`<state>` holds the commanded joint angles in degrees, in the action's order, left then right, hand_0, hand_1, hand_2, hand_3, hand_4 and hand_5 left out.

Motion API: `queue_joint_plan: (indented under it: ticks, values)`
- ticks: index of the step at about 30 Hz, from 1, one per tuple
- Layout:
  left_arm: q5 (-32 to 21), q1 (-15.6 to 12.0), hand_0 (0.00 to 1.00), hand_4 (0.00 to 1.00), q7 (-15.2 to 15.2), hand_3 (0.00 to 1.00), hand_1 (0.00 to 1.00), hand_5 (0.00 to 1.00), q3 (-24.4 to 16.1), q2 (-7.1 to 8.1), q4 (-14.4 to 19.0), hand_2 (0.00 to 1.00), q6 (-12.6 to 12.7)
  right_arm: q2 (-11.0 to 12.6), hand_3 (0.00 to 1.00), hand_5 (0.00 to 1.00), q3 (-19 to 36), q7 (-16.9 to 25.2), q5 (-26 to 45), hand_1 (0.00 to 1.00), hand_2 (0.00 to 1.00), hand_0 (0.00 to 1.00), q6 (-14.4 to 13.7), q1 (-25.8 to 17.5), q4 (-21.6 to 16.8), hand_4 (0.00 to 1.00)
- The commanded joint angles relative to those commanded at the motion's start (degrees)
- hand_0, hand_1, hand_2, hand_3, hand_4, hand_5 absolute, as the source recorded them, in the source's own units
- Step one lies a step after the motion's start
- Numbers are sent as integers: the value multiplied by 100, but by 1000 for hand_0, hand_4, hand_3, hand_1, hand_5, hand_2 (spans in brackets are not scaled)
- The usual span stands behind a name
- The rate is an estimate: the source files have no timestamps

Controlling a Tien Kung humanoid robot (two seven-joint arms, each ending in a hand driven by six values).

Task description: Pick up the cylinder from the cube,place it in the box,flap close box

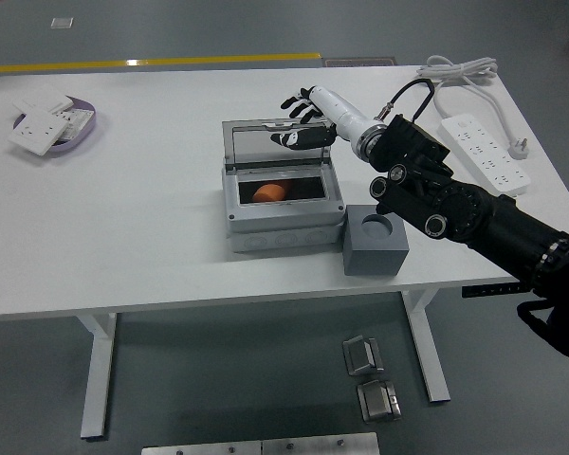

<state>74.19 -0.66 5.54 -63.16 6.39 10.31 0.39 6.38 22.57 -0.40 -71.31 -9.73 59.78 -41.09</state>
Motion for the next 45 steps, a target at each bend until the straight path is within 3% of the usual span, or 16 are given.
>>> queue_joint_plan:
  ticks: [9, 23, 32, 45]
  values:
    - [-57, -1, 596, 641, -43, 604, 621, 296, 37, -5, 0, 570, 2, 246, 707, 378, -287, -43, 32, 638, 685, 754, -26, -46, -712, 814]
    - [-86, -53, 595, 639, -46, 605, 621, 293, 29, -34, 0, 569, 17, 481, 706, 379, -388, -157, -252, 634, 686, 738, -51, -208, -1176, 807]
    - [-102, -105, 596, 640, -47, 604, 621, 291, 12, -65, 0, 568, 25, 757, 704, 371, -244, -399, -784, 632, 685, 727, -12, -427, -1791, 794]
    - [-121, -135, 596, 640, -67, 605, 621, 290, 19, -105, 0, 568, 29, 813, 703, 370, -38, -527, -1233, 629, 690, 723, -53, -950, -2269, 781]
